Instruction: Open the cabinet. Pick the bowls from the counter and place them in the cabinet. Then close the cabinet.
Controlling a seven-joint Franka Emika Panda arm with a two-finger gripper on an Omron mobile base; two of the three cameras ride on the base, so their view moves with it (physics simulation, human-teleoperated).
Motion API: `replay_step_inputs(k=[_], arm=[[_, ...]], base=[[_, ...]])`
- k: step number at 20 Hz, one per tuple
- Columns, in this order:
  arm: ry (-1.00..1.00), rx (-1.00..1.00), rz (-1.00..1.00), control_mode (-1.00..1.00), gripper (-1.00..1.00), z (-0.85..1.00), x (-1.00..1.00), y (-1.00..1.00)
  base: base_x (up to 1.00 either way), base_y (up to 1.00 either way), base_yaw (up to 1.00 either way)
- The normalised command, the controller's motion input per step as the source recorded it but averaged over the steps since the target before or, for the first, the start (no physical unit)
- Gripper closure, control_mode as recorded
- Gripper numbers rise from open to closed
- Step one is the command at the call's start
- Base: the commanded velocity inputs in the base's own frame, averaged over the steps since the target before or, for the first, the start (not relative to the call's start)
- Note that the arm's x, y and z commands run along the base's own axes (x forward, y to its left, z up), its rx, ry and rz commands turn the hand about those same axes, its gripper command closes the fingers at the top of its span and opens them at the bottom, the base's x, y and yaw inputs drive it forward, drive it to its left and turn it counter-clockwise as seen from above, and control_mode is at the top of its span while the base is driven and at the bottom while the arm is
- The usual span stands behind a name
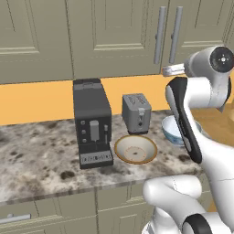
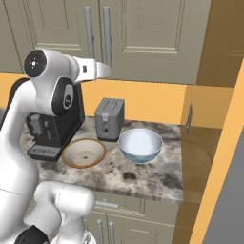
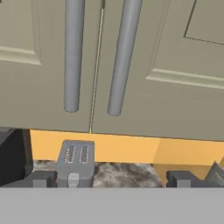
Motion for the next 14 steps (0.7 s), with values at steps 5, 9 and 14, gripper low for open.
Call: replay_step_inputs(k=[5,9,14], arm=[[0.00,0.00,0.00,-1.00,-1.00,0.52,0.00,0.00],[0.00,0.02,0.00,-1.00,-1.00,0.37,0.00,0.00],[0.00,0.03,0.00,-1.00,-1.00,0.29,0.00,-0.06]], base=[[0.00,0.00,0.00],[0.00,0.00,0.00],[0.00,0.00,0.00]])
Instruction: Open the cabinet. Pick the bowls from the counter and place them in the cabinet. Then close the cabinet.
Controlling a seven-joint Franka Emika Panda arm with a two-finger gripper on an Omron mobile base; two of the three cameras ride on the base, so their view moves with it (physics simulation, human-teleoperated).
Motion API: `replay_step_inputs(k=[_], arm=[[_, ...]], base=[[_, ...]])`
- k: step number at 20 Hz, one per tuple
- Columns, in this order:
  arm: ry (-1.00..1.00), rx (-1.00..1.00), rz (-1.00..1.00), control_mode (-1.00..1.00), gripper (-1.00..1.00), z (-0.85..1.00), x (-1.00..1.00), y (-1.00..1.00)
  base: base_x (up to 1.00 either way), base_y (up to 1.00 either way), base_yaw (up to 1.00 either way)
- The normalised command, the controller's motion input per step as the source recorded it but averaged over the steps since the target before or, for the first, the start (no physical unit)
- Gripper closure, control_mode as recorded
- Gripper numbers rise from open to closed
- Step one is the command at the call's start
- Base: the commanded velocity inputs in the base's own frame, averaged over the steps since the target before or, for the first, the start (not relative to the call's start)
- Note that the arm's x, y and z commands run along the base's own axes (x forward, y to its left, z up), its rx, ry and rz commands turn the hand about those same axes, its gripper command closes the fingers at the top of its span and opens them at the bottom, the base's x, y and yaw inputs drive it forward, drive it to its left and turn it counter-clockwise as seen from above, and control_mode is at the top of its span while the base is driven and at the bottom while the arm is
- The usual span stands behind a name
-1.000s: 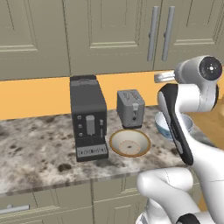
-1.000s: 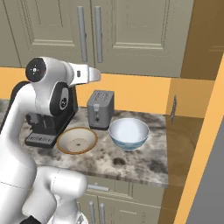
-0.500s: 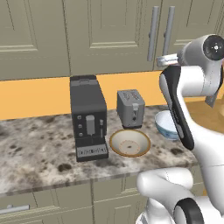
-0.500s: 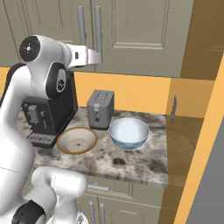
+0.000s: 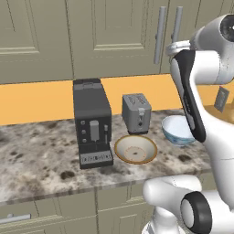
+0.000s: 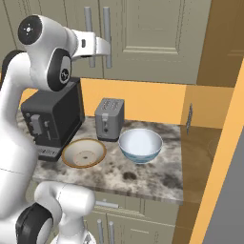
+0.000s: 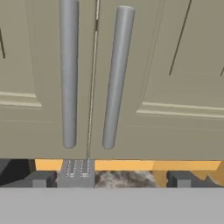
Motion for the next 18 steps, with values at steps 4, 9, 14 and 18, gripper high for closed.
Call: replay_step_inputs(k=[4,9,14,18], arm=[[-0.02,0.02,0.00,-1.00,-1.00,0.04,0.03,-0.08],[-0.15,0.00,0.00,-1.00,-1.00,0.00,0.07,-0.09],[-0.22,0.04,0.01,-1.00,-1.00,0.00,0.18,-0.07],[-0.03,0.02,0.00,-1.00,-1.00,0.00,0.31,0.00]], base=[[0.00,0.00,0.00],[0.00,0.00,0.00],[0.00,0.00,0.00],[0.00,0.00,0.00]])
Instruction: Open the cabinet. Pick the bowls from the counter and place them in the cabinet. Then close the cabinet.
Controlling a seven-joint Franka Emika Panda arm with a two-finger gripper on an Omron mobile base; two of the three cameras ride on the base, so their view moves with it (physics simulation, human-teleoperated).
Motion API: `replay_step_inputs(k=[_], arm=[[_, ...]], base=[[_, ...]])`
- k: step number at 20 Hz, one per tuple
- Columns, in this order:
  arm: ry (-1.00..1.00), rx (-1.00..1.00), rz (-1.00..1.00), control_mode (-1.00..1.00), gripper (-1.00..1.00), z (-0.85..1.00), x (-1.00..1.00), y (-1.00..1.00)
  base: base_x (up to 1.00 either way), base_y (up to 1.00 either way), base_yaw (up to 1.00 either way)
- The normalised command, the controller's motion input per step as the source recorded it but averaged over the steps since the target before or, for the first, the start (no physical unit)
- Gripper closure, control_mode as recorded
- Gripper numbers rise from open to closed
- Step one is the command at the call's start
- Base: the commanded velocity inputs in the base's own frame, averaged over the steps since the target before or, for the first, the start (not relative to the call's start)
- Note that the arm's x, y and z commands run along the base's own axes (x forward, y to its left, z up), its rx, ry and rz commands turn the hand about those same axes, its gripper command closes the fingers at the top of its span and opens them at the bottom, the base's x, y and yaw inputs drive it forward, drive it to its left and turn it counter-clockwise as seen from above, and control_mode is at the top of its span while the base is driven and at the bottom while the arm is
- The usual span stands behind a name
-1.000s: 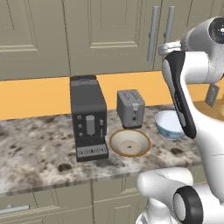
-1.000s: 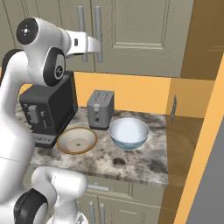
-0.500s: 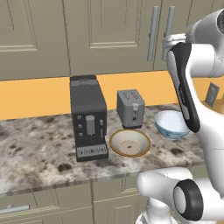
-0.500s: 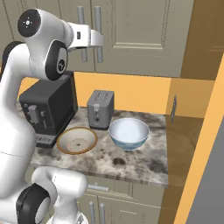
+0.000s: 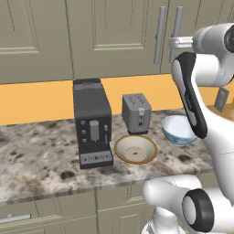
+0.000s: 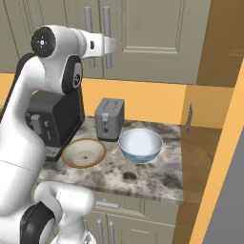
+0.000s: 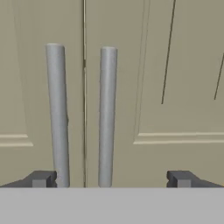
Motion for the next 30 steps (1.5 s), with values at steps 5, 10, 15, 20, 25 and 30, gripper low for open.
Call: replay_step_inputs(k=[5,10,15,20,25,30], arm=[[0.02,0.00,0.02,-1.00,-1.00,0.00,0.35,-0.01],[0.04,0.00,0.04,-1.00,-1.00,0.00,0.38,-0.05],[0.04,0.00,0.03,-1.00,-1.00,-0.01,0.37,-0.04],[0.02,0.00,0.01,-1.00,-1.00,0.00,0.31,-0.06],[0.01,0.00,0.00,-1.00,-1.00,-0.02,0.24,-0.03],[0.01,0.00,0.00,-1.00,-1.00,-0.02,0.17,0.00]], base=[[0.00,0.00,0.00],[0.00,0.00,0.00],[0.00,0.00,0.00],[0.00,0.00,0.00],[0.00,0.00,0.00],[0.00,0.00,0.00]])
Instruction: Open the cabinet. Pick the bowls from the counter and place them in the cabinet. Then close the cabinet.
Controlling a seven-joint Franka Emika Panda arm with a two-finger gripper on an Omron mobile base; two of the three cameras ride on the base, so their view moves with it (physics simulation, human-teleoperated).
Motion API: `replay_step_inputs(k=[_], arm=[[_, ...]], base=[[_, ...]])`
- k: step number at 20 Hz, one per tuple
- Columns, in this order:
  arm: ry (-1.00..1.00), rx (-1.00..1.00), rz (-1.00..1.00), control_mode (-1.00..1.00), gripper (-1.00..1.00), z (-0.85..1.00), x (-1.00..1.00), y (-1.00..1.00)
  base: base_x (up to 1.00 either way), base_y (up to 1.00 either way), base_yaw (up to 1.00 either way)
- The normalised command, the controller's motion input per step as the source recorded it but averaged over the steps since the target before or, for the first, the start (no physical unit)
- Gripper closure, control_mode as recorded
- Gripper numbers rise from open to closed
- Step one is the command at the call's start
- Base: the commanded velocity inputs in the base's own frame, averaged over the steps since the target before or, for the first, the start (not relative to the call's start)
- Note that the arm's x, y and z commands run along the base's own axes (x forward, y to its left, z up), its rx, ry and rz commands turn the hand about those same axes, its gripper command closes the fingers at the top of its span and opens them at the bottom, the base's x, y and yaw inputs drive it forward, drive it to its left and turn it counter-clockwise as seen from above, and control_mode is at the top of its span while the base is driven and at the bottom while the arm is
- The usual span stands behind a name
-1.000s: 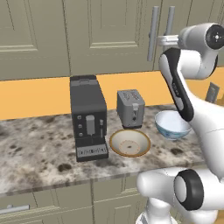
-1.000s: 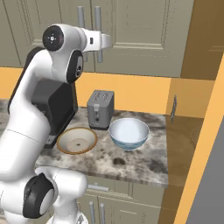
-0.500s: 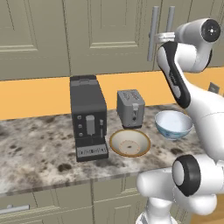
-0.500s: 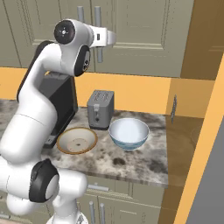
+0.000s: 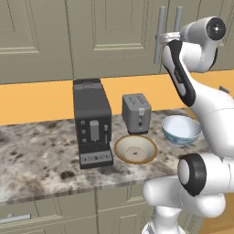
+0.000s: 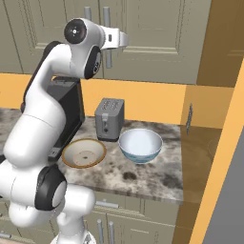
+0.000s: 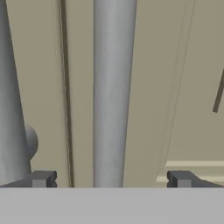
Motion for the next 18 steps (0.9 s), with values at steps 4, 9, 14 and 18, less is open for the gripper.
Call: replay_step_inputs(k=[4,9,14,18], arm=[[0.00,0.00,0.00,-1.00,-1.00,-0.07,0.13,0.00],[0.01,0.00,0.00,-1.00,-1.00,-0.07,0.12,0.00],[0.02,0.00,0.00,-1.00,-1.00,-0.07,0.12,0.00],[0.03,0.00,0.00,-1.00,-1.00,-0.09,0.14,0.00]], base=[[0.00,0.00,0.00],[0.00,0.00,0.00],[0.00,0.00,0.00],[0.00,0.00,0.00]])
